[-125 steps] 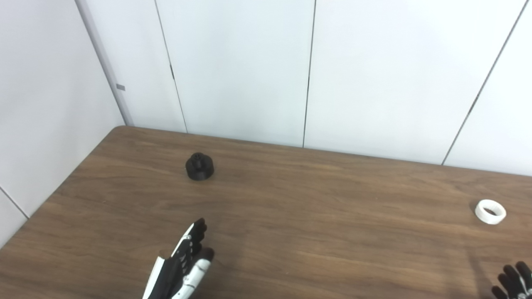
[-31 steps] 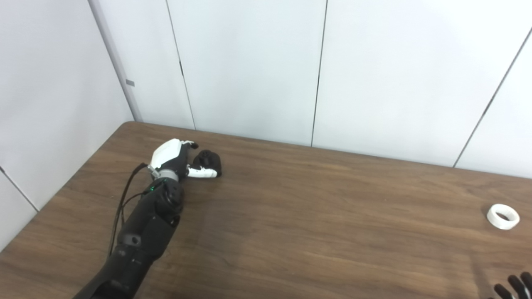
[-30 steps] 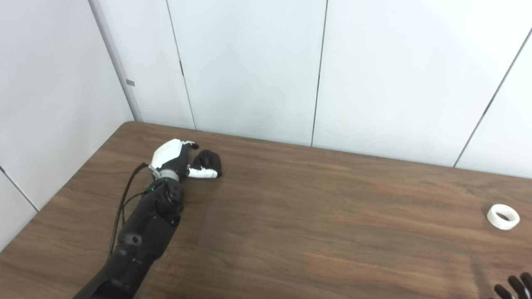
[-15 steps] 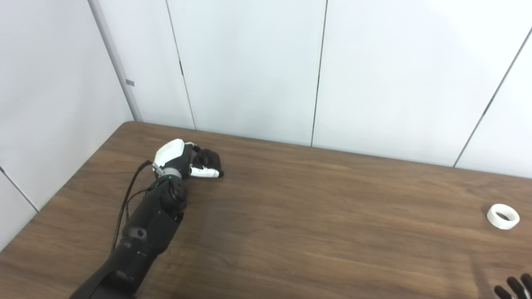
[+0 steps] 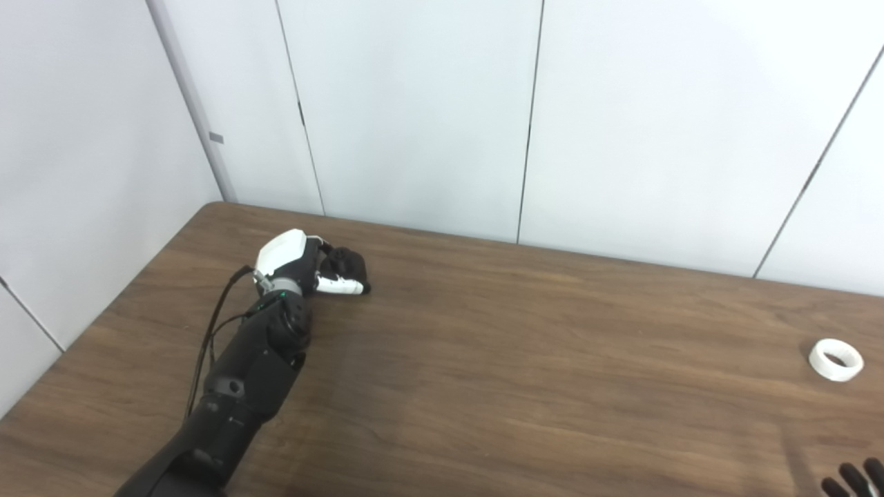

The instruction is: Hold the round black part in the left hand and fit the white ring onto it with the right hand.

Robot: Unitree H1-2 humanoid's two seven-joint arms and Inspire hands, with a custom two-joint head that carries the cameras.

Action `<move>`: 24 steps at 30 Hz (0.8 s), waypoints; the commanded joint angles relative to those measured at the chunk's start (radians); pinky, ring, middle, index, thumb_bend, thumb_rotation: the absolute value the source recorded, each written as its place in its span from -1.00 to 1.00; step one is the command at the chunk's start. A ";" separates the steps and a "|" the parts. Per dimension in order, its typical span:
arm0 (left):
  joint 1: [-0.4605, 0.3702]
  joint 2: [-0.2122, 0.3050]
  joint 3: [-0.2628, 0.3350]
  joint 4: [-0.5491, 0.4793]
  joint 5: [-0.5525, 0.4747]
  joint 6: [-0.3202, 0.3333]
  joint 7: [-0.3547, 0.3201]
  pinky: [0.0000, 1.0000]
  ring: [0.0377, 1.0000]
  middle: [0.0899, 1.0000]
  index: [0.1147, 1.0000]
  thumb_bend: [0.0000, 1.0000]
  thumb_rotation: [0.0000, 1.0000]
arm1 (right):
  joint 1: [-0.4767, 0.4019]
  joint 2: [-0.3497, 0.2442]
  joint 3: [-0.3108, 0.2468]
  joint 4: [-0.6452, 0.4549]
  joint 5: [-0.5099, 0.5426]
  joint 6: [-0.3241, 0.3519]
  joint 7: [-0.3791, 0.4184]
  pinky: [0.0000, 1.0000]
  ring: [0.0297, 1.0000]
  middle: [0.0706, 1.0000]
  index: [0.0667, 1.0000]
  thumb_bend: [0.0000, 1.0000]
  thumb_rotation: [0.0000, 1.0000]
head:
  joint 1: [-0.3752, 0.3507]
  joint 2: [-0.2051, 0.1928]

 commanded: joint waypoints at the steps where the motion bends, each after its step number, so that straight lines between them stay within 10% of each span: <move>1: -0.047 0.033 -0.001 -0.008 0.005 -0.003 0.017 1.00 0.91 0.72 0.36 0.83 -0.29 | 0.013 0.004 0.002 -0.015 -0.003 -0.005 -0.007 0.71 0.85 0.91 0.96 0.00 1.00 | 0.000 0.001; 7: -0.048 0.031 0.004 -0.005 -0.008 -0.007 0.026 1.00 0.88 0.69 0.15 0.74 -0.43 | 0.012 0.003 0.002 -0.015 0.001 -0.006 -0.006 0.71 0.84 0.92 0.97 -0.01 1.00 | 0.000 0.001; 11: -0.048 0.026 0.025 0.004 -0.039 -0.029 0.051 1.00 0.90 0.68 -0.15 0.09 -0.85 | 0.012 0.000 0.002 -0.010 -0.002 -0.008 -0.005 0.73 0.85 0.91 0.97 0.01 1.00 | 0.000 0.001; 24: -0.037 0.039 0.013 -0.011 -0.061 -0.066 0.081 1.00 0.83 0.58 -0.17 0.04 -0.91 | 0.008 0.001 0.001 -0.007 0.000 -0.004 -0.006 0.73 0.86 0.91 0.97 0.02 1.00 | -0.001 0.005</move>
